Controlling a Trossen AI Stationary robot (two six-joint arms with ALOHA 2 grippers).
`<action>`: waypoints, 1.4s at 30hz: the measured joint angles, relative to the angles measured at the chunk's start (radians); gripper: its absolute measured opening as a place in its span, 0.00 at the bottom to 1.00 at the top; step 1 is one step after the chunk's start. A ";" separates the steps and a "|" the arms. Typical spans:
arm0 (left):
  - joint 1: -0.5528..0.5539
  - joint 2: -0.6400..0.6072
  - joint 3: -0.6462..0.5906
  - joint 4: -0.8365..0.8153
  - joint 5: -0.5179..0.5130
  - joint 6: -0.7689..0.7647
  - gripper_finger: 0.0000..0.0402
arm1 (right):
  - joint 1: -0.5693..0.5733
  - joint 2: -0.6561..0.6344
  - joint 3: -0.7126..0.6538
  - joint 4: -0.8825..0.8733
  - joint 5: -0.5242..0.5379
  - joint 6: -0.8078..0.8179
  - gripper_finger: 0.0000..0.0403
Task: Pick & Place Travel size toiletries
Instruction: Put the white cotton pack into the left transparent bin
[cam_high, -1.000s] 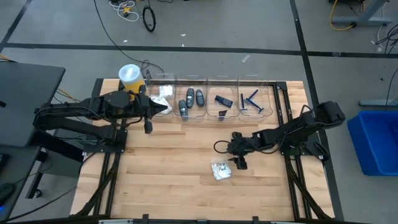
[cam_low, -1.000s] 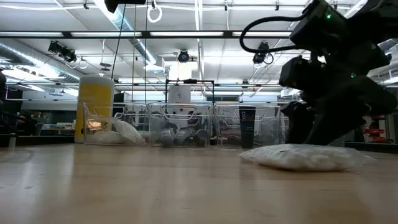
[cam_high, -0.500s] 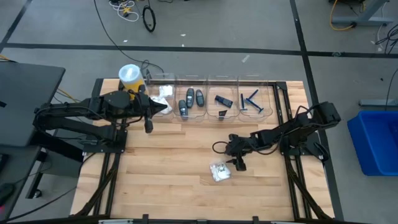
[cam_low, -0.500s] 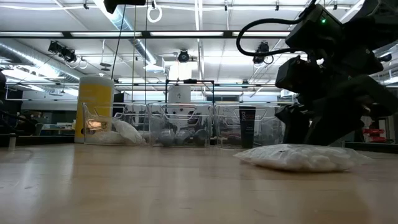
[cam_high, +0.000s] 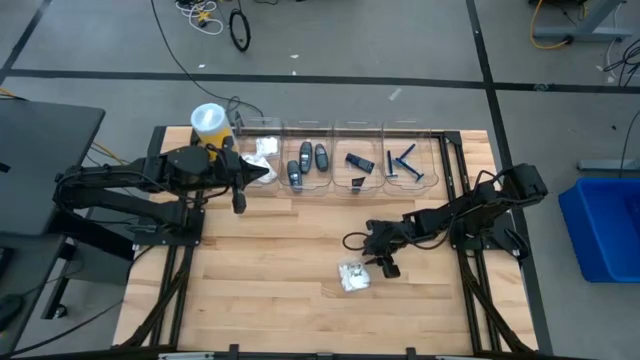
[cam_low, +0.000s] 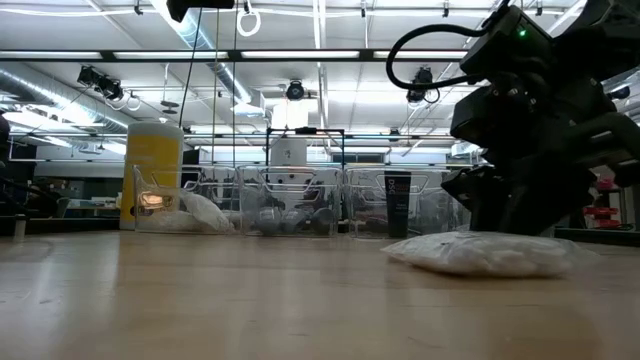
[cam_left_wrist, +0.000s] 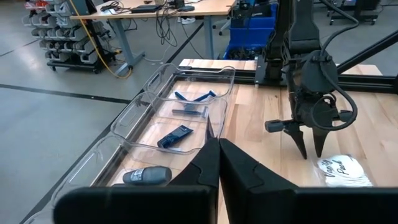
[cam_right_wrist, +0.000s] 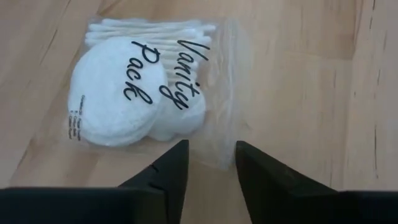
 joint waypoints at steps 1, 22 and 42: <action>0.000 0.000 0.000 0.000 0.000 0.000 0.02 | 0.000 0.000 0.000 0.000 0.002 0.000 0.33; 0.000 0.000 0.000 0.000 0.000 0.000 0.02 | 0.000 0.000 0.000 0.000 0.008 0.000 0.12; 0.000 0.000 0.000 0.000 0.000 0.000 0.02 | 0.000 -0.001 0.037 0.038 -0.006 0.000 0.04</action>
